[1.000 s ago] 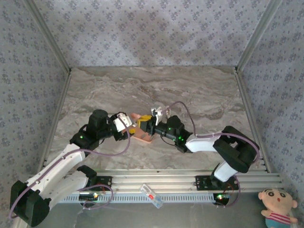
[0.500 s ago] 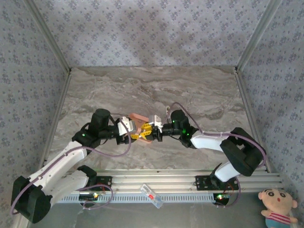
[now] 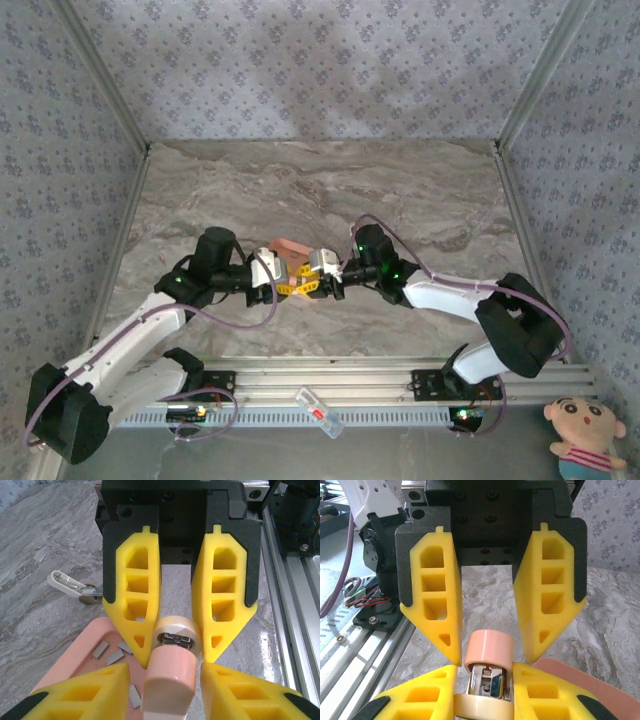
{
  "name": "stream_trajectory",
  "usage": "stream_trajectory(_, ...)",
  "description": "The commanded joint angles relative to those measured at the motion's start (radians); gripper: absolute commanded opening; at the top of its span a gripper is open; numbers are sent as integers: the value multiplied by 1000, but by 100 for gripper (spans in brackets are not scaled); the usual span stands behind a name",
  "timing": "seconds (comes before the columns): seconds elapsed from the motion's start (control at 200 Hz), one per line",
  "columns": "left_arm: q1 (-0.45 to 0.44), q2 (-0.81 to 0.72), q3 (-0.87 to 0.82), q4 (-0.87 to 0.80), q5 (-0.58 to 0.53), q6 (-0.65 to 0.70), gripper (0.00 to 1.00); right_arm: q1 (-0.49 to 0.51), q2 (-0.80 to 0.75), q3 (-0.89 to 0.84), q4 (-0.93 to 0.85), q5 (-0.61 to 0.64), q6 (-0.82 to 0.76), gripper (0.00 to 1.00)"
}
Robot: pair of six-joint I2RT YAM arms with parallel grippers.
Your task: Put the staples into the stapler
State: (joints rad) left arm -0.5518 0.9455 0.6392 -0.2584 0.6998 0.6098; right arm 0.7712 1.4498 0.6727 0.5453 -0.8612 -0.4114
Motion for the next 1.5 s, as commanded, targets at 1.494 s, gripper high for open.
stream_trajectory(1.494,-20,59,65,-70,53,35,21,-16,-68,-2,62,-47,12,11)
